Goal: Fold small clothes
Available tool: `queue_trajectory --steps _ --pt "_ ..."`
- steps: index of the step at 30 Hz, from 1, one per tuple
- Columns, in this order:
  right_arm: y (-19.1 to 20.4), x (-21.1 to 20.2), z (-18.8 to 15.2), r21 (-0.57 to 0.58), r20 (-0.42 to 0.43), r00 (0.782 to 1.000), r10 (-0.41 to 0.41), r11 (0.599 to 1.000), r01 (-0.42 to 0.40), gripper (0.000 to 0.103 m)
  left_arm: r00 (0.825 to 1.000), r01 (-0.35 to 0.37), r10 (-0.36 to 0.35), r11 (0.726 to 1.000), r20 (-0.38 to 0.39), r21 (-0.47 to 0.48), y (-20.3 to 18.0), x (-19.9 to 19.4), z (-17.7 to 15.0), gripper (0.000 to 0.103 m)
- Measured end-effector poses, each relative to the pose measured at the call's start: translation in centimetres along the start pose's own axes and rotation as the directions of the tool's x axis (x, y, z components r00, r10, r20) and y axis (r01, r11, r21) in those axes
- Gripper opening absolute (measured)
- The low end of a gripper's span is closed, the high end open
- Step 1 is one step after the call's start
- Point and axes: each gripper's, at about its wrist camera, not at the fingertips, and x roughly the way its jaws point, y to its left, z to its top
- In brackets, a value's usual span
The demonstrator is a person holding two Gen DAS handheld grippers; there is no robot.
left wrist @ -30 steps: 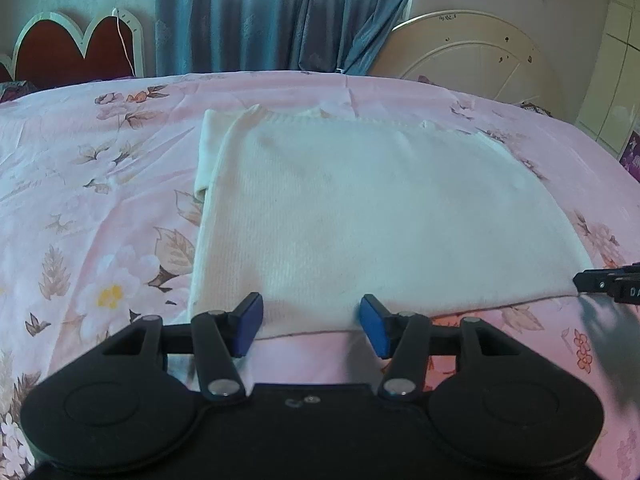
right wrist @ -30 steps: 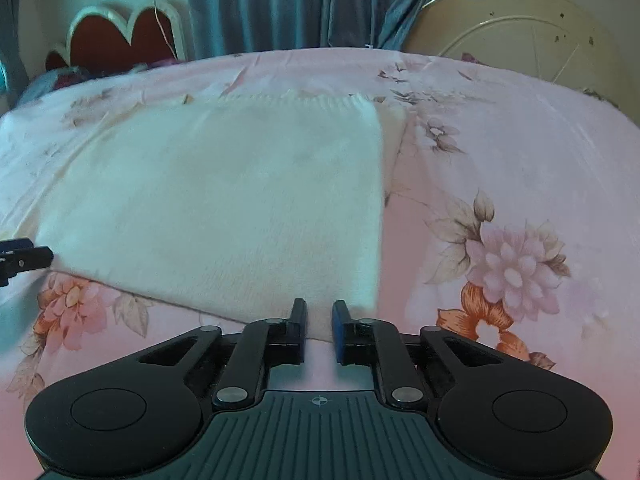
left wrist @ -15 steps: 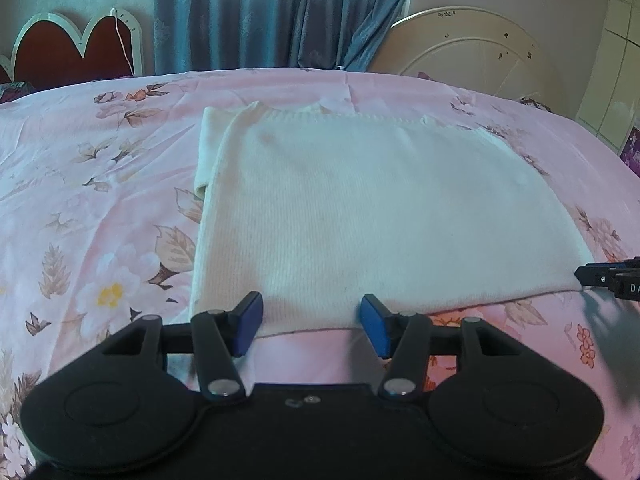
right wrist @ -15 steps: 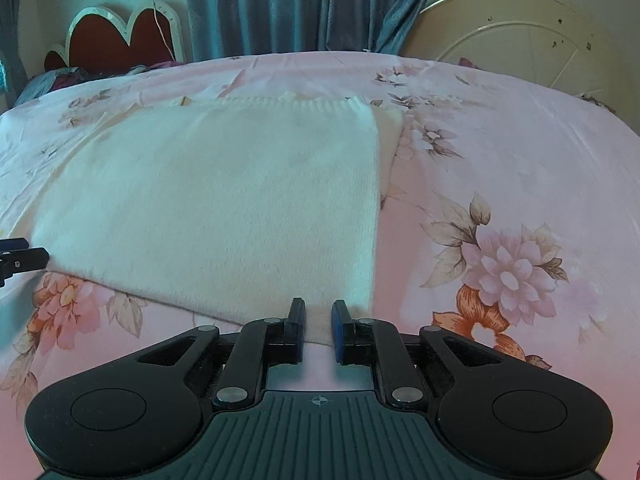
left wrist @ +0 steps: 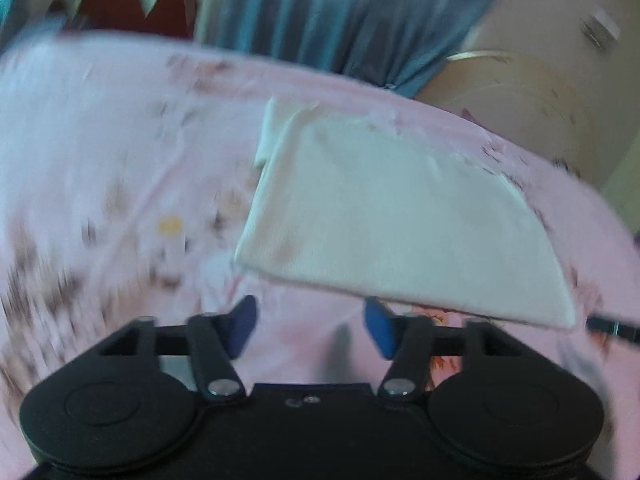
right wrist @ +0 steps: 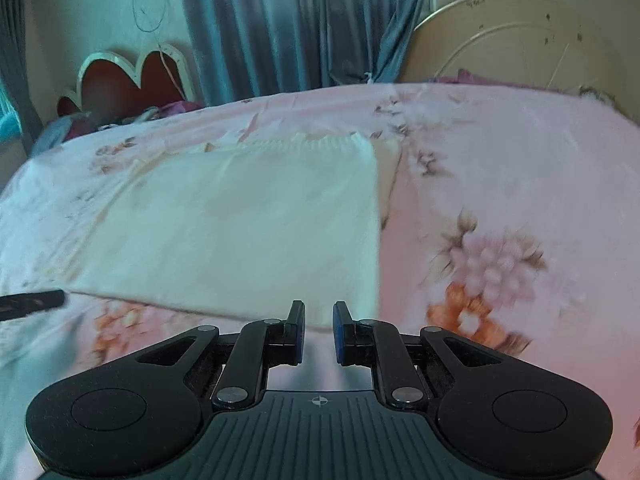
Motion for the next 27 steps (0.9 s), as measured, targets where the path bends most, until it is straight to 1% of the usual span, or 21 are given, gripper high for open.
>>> queue_trajectory --steps 1,3,6,8,11,12,13,14,15,16,18,19,21,22,24,27 --pt "0.4 -0.2 -0.2 -0.004 0.003 1.000 0.006 1.000 -0.006 0.021 1.000 0.003 -0.004 0.998 -0.005 -0.061 0.5 0.3 -0.2 0.046" --pt "1.0 -0.8 -0.2 -0.026 0.033 0.999 -0.001 1.000 0.002 0.035 1.000 -0.003 0.004 0.990 0.007 -0.139 1.1 0.6 -0.3 0.046" --pt "1.4 -1.3 0.1 -0.022 0.054 0.998 0.040 0.999 -0.039 0.035 0.999 0.030 -0.026 0.968 0.020 -0.250 2.0 1.3 -0.1 0.046" --pt "1.5 -1.2 0.7 -0.026 0.060 0.997 0.048 0.999 -0.046 0.035 0.998 0.063 -0.056 0.950 0.031 -0.306 2.3 2.0 0.2 0.046" --pt "1.8 -0.7 1.7 -0.030 0.073 0.996 0.052 0.998 -0.049 0.034 0.993 0.117 -0.104 0.912 0.055 -0.392 2.9 3.2 0.6 0.045" --pt "1.8 -0.3 2.2 -0.021 0.071 0.996 0.055 0.998 -0.054 0.031 0.991 0.137 -0.122 0.899 0.063 -0.416 3.1 3.6 0.7 0.045" --pt "1.8 0.2 2.7 -0.009 0.069 0.996 0.060 0.998 -0.060 0.023 0.988 0.155 -0.135 0.884 0.076 -0.441 3.5 4.0 0.8 0.045" --pt "1.8 0.7 3.1 0.004 0.069 0.996 0.064 0.998 -0.065 0.019 0.986 0.167 -0.142 0.872 0.089 -0.461 3.6 4.3 0.8 0.045" --pt "1.9 1.3 3.6 0.019 0.069 0.995 0.068 0.997 -0.070 0.010 0.983 0.181 -0.150 0.856 0.102 -0.484 3.8 4.6 0.7 0.045" --pt "1.9 1.9 4.1 0.029 0.070 0.995 0.071 0.997 -0.074 0.006 0.981 0.194 -0.157 0.839 0.117 -0.508 4.1 4.9 0.8 0.044" --pt "2.4 3.5 5.1 0.030 0.069 0.995 0.073 0.997 -0.076 0.004 0.978 0.208 -0.159 0.813 0.136 -0.544 4.6 5.5 0.7 0.036" --pt "2.7 4.2 5.6 0.027 0.063 0.995 0.081 0.996 -0.082 0.004 0.975 0.220 -0.164 0.793 0.150 -0.567 5.0 5.9 0.7 0.034" --pt "3.7 6.1 6.5 0.013 0.052 0.994 0.093 0.995 -0.094 0.003 0.970 0.243 -0.175 0.754 0.171 -0.610 5.7 6.5 0.6 0.021" --pt "4.2 7.1 6.9 0.010 0.043 0.994 0.100 0.995 -0.100 0.003 0.965 0.260 -0.188 0.737 0.180 -0.623 6.0 7.0 0.4 0.018" --pt "5.3 9.1 7.6 0.001 0.026 0.994 0.110 0.994 -0.110 0.003 0.962 0.273 -0.203 0.738 0.182 -0.618 6.1 7.4 0.4 0.012" --pt "6.9 11.3 8.3 -0.005 0.005 0.992 0.123 0.992 -0.123 0.003 0.956 0.294 -0.222 0.723 0.193 -0.625 6.6 7.7 0.4 0.010"
